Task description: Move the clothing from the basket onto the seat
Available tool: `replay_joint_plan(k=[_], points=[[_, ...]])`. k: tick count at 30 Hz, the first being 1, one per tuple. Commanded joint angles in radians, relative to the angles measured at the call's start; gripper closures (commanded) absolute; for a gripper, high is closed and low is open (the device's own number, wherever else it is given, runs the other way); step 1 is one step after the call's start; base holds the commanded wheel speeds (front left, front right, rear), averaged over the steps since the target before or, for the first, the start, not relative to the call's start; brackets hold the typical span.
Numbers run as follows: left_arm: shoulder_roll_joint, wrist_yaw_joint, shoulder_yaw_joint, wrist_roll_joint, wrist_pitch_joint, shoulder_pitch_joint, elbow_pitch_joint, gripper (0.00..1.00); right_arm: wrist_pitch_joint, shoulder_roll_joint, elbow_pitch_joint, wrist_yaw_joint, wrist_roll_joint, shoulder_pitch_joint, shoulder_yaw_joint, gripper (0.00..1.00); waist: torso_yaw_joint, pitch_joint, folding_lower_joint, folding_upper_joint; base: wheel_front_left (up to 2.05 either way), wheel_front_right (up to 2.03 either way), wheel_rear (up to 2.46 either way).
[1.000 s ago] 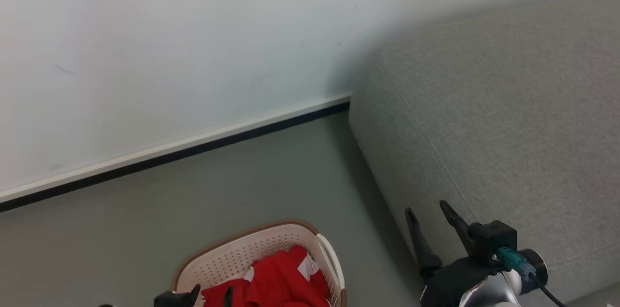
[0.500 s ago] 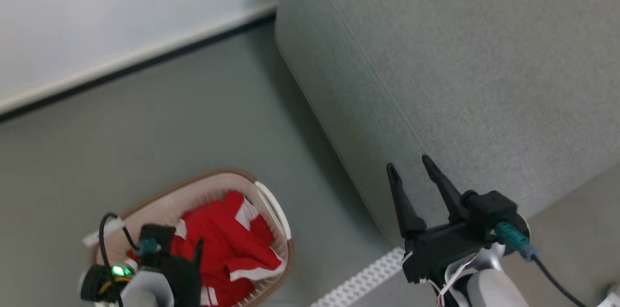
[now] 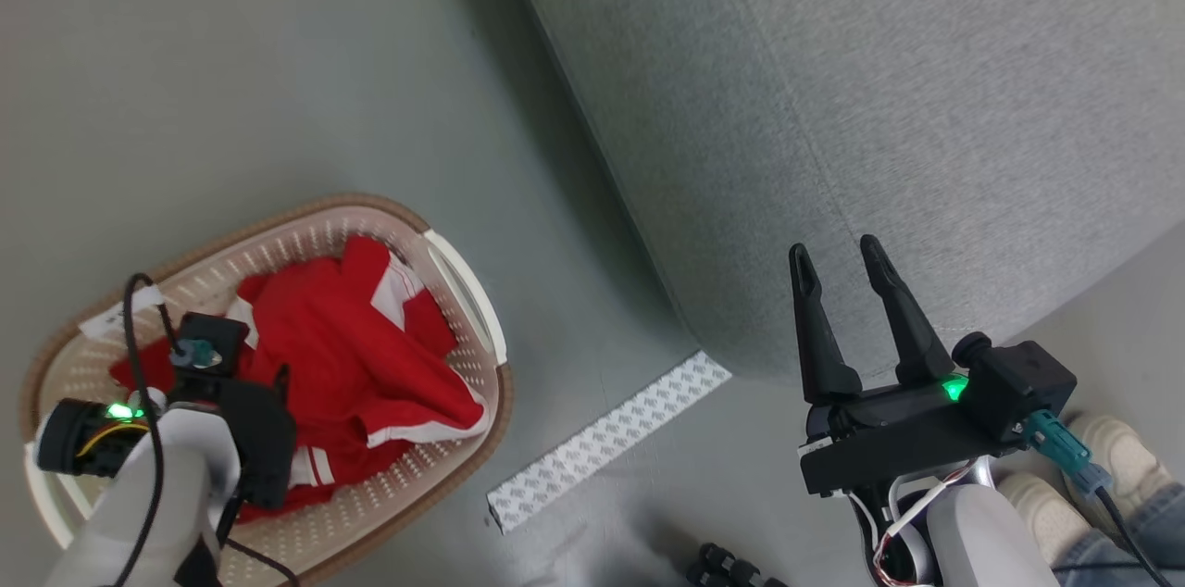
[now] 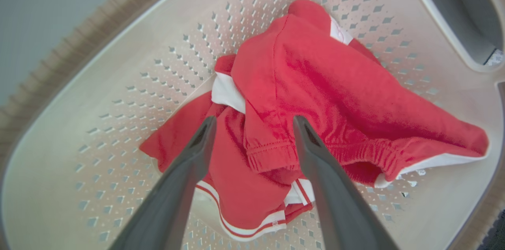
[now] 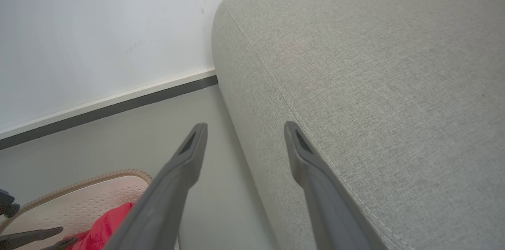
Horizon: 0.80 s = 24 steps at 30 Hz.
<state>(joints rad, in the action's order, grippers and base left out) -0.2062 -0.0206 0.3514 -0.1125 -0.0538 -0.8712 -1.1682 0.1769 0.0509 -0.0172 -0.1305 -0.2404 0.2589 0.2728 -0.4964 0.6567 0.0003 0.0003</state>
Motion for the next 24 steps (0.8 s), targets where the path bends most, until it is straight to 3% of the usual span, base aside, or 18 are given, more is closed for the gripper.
replay_joint_plan(k=[1,11,14,24], points=[[-0.014,0.000,-0.003,0.003,0.005,-0.019,-0.015,0.00,0.008,-0.004,0.009,0.000,-0.005,0.007,0.000,0.00,-0.003,0.097,-0.0003,-0.0003,0.15,0.15,0.15],[-0.074,-0.050,-0.037,-0.061,-0.014,-0.045,-0.066,0.00,0.022,-0.003,0.050,0.000,-0.015,-0.040,0.015,0.00,0.015,0.151,-0.0003,-0.0003,0.13,0.13,0.13],[-0.074,-0.075,-0.040,-0.076,-0.028,-0.048,-0.072,0.00,0.027,-0.003,0.052,0.000,-0.019,-0.048,0.020,0.00,0.016,0.154,-0.0003,-0.0003,0.07,0.07,0.07],[-0.061,-0.099,-0.002,-0.079,-0.078,-0.071,-0.077,0.00,0.039,-0.003,0.039,0.000,-0.031,-0.033,0.033,0.00,0.013,0.158,-0.0003,-0.0003,0.01,0.01,0.01]])
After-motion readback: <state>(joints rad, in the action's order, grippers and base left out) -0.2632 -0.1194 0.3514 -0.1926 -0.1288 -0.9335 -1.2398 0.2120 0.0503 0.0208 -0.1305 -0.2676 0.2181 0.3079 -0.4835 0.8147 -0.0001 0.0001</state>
